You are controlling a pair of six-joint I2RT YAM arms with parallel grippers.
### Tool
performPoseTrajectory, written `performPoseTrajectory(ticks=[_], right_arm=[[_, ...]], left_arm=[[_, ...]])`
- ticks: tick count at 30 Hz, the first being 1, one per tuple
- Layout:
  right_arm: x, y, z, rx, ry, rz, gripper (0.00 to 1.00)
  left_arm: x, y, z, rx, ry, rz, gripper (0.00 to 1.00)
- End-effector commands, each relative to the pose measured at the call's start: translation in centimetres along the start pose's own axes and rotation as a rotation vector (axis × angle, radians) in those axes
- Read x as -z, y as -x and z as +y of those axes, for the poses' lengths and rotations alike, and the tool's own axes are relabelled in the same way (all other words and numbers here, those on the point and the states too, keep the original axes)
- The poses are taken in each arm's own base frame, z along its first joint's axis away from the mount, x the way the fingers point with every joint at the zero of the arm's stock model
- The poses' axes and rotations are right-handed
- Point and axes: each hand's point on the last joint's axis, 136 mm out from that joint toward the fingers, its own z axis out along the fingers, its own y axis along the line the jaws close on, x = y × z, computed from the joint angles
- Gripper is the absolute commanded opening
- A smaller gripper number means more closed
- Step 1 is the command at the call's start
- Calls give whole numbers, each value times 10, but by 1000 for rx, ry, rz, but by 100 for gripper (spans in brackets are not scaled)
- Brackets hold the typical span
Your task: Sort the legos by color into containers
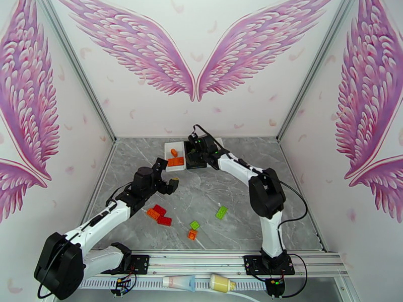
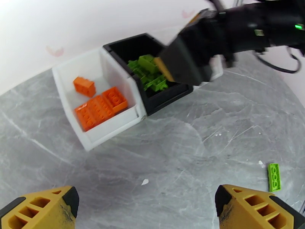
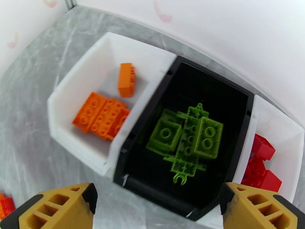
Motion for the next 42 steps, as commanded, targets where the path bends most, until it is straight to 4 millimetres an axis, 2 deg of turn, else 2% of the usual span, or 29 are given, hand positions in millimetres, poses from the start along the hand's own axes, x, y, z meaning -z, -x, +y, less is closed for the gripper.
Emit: performPoseTrajectory(ticks=[1, 7, 11, 19, 27, 35, 42], right_arm=[[25, 1, 18, 92, 58, -45, 90], [55, -17, 41, 107, 175, -31, 89], [64, -28, 46, 133, 195, -15, 89], [82, -46, 65, 154, 301, -7, 90], [78, -57, 66, 133, 305, 17, 90], [69, -67, 66, 131, 307, 50, 90], [69, -70, 65, 130, 298, 59, 90]], left_arm=[[9, -8, 18, 63, 107, 96, 99], [21, -44, 20, 56, 138, 317, 99], [29, -66, 21, 2, 160, 506, 99], [22, -90, 10, -57, 150, 727, 99], [17, -130, 5, -140, 138, 983, 99], [8, -154, 3, -155, 122, 1101, 98], [1, -165, 2, -149, 121, 1144, 90]])
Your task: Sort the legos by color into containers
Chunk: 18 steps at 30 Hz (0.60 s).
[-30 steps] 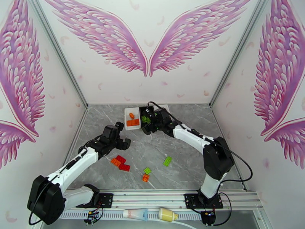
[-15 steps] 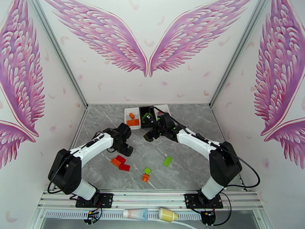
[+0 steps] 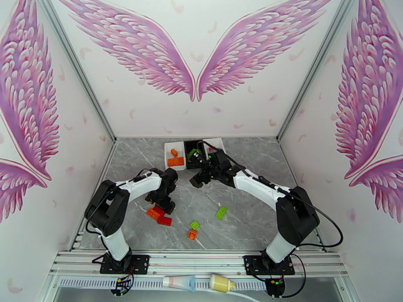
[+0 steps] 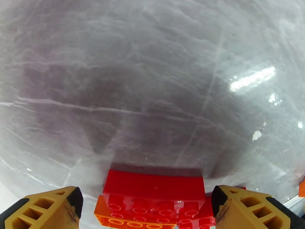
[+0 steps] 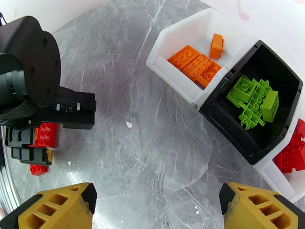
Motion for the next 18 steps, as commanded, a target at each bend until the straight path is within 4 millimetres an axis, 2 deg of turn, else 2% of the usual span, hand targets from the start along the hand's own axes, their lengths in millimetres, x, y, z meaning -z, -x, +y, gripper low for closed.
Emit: performPoseTrajectory(ticks=[1, 12, 14, 16, 18], right_arm=[[-4, -13, 3, -2, 15, 36, 90], [-7, -16, -1, -6, -7, 35, 91], [-7, -17, -2, -7, -10, 37, 91], [-7, -17, -2, -9, -13, 35, 91], [-4, -15, -3, -8, -21, 27, 92]], left_arm=[[2, 5, -4, -14, -8, 12, 90], [-4, -1, -3, -9, 3, 61, 76], [-5, 0, -3, -6, 5, 61, 72], [-4, 1, -4, -9, 3, 53, 63], [-2, 2, -4, -8, 3, 42, 60]])
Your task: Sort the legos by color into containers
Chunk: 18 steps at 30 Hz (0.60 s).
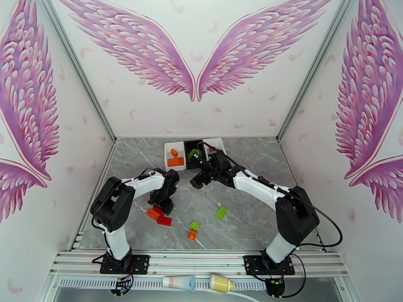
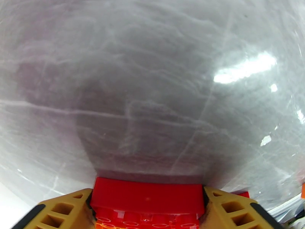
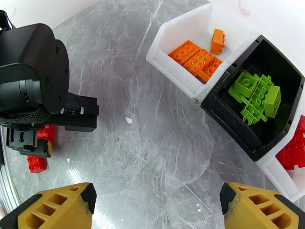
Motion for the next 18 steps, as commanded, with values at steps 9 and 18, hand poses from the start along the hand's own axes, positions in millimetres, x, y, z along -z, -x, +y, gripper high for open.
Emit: performPoseTrajectory(ticks=[9, 18], right_arm=[[22, 5, -3, -34, -20, -85, 98], [66, 16, -26, -126, -96, -228, 99]], left_arm=[[36, 35, 0, 22, -10, -204, 59], [109, 121, -2, 68, -34, -667, 60]])
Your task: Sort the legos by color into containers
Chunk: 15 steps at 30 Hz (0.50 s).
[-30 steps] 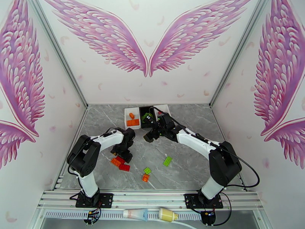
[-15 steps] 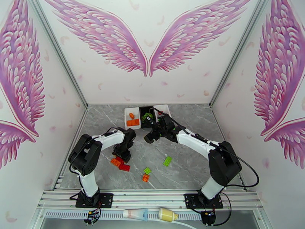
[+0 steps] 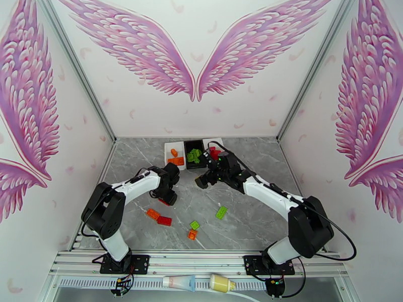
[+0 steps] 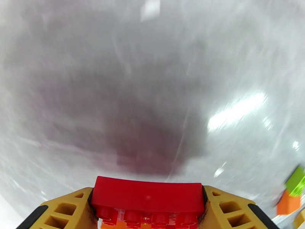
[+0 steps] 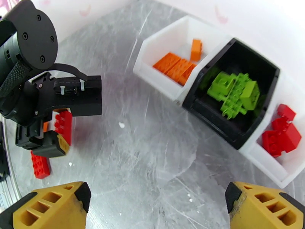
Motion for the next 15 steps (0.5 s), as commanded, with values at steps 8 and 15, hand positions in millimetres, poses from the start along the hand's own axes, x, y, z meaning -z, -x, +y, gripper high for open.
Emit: performPoseTrajectory(ticks=[8, 15], right_arm=[[47, 29, -28, -88, -120, -178, 99], [63, 23, -50, -127, -213, -201, 99]], left_arm=[[69, 179, -20, 19, -51, -675, 61], [85, 245, -42, -18, -167, -849, 61]])
